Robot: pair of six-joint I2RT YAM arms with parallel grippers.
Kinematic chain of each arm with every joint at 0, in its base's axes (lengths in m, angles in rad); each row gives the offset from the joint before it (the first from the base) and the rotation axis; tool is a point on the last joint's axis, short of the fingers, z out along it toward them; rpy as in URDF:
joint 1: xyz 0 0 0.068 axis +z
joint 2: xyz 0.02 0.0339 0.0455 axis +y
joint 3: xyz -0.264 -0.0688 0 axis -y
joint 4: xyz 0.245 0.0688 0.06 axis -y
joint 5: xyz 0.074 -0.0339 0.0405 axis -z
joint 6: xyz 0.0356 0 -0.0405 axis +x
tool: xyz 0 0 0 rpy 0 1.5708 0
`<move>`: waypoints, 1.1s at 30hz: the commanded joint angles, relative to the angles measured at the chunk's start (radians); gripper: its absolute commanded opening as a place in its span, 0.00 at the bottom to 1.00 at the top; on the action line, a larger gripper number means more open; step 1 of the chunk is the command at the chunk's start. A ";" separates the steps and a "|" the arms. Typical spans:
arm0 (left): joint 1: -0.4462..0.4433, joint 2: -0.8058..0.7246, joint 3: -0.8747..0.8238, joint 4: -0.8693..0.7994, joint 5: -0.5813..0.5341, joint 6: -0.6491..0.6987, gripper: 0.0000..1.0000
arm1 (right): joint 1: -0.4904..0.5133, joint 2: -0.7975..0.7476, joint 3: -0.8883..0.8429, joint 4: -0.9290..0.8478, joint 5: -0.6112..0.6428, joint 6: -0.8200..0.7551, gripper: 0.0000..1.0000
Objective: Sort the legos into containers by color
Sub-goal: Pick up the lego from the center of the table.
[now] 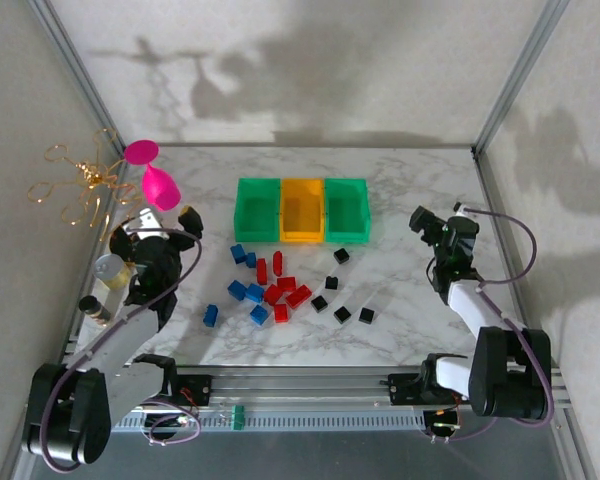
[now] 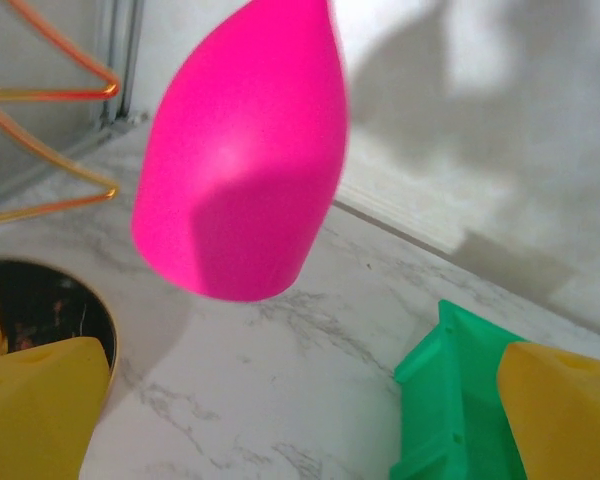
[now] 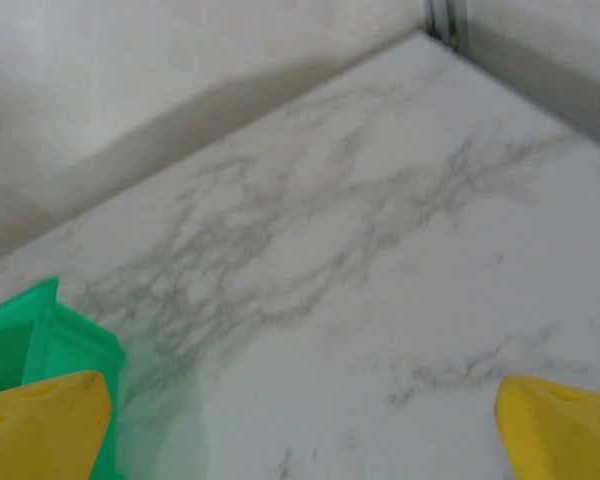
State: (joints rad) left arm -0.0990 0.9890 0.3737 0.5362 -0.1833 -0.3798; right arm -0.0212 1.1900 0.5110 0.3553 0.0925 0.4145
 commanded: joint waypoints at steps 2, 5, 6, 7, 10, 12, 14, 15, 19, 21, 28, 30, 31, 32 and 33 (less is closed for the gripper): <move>0.013 -0.054 0.031 -0.205 0.024 -0.176 0.99 | 0.033 -0.050 0.057 -0.210 -0.086 0.043 0.99; 0.009 -0.077 0.027 -0.266 0.126 -0.183 0.99 | 0.068 -0.055 0.092 -0.313 -0.110 0.025 0.99; -0.002 -0.088 0.026 -0.286 0.147 -0.189 0.99 | 0.082 -0.059 0.101 -0.344 -0.125 0.019 0.99; -0.017 -0.102 0.024 -0.308 0.157 -0.198 0.99 | 0.100 -0.062 0.105 -0.369 -0.128 0.014 0.99; -0.086 -0.138 0.027 -0.356 0.181 -0.218 0.99 | 0.160 -0.058 0.115 -0.427 -0.138 -0.009 0.98; -0.142 -0.152 0.030 -0.383 0.182 -0.225 0.99 | 0.210 -0.041 0.122 -0.468 -0.128 -0.021 0.98; -0.190 -0.158 0.034 -0.401 0.202 -0.241 0.99 | 0.266 -0.020 0.131 -0.501 -0.117 -0.024 0.96; -0.213 -0.158 0.036 -0.408 0.205 -0.247 0.99 | 0.288 -0.009 0.134 -0.513 -0.112 -0.022 0.96; -0.321 -0.142 0.029 -0.387 0.201 -0.275 0.99 | 0.401 0.061 0.165 -0.537 -0.084 -0.025 0.91; -0.378 -0.125 0.035 -0.377 0.167 -0.287 0.99 | 0.450 0.112 0.194 -0.546 -0.057 -0.034 0.88; -0.514 -0.022 0.085 -0.337 0.075 -0.307 0.99 | 0.553 0.292 0.322 -0.561 0.014 -0.074 0.80; -0.529 0.004 0.099 -0.340 0.061 -0.325 0.99 | 0.560 0.341 0.347 -0.564 0.008 -0.078 0.78; -0.534 0.016 0.103 -0.332 0.058 -0.329 0.99 | 0.567 0.364 0.359 -0.564 0.007 -0.089 0.76; -0.540 0.023 0.102 -0.324 0.053 -0.328 0.99 | 0.573 0.382 0.367 -0.561 0.010 -0.097 0.74; -0.545 0.030 0.102 -0.323 0.042 -0.332 0.99 | 0.580 0.401 0.376 -0.561 0.018 -0.104 0.71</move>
State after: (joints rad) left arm -0.6292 1.0065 0.4484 0.1844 -0.0845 -0.6861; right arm 0.5419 1.5517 0.8543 -0.1833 0.0807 0.3378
